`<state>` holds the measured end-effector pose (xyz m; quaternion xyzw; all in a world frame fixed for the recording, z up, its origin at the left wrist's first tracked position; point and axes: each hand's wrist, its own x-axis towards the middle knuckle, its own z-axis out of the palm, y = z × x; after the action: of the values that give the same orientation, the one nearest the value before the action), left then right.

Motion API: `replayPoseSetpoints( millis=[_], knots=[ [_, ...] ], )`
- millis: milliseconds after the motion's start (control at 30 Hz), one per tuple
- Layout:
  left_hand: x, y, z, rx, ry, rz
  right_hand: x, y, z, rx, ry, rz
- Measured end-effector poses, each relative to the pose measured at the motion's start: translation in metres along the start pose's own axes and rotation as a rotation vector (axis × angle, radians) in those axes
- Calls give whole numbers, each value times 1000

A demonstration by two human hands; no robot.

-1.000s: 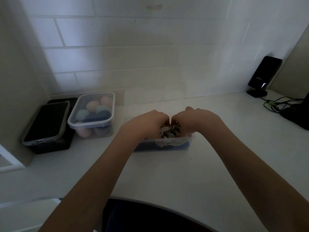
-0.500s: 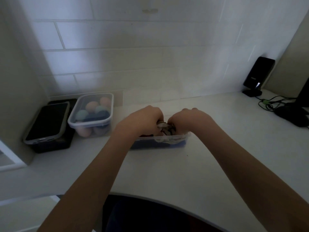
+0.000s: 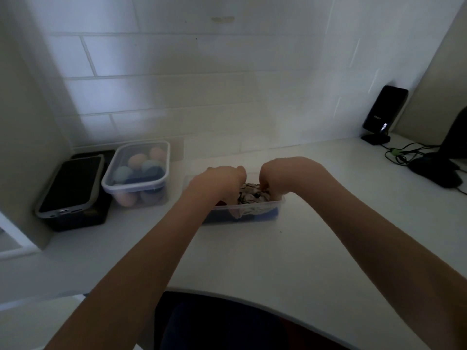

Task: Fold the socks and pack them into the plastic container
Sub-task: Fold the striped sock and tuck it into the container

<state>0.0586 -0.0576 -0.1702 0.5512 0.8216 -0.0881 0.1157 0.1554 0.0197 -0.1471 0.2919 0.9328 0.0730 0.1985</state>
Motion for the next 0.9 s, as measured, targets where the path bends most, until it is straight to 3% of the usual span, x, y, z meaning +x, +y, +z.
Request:
replayPoseSetpoints(
  millis=[167,500,667,800,900],
  knots=[
    [-1,-1,-1,-22,-41,-3,10,-3,3,-78,-79,-14],
    [-3,-3,0,-42,-1,22,5,5,11,-73,60,-80],
    [-5,-14,-5,-109,-40,48,0,7,16,-142,258,-183],
    [-18,-31,-9,-353,-5,160,1,12,16,19,206,-199],
    [-28,-34,-11,-515,158,248,-2,21,7,170,106,-191]
  ],
)
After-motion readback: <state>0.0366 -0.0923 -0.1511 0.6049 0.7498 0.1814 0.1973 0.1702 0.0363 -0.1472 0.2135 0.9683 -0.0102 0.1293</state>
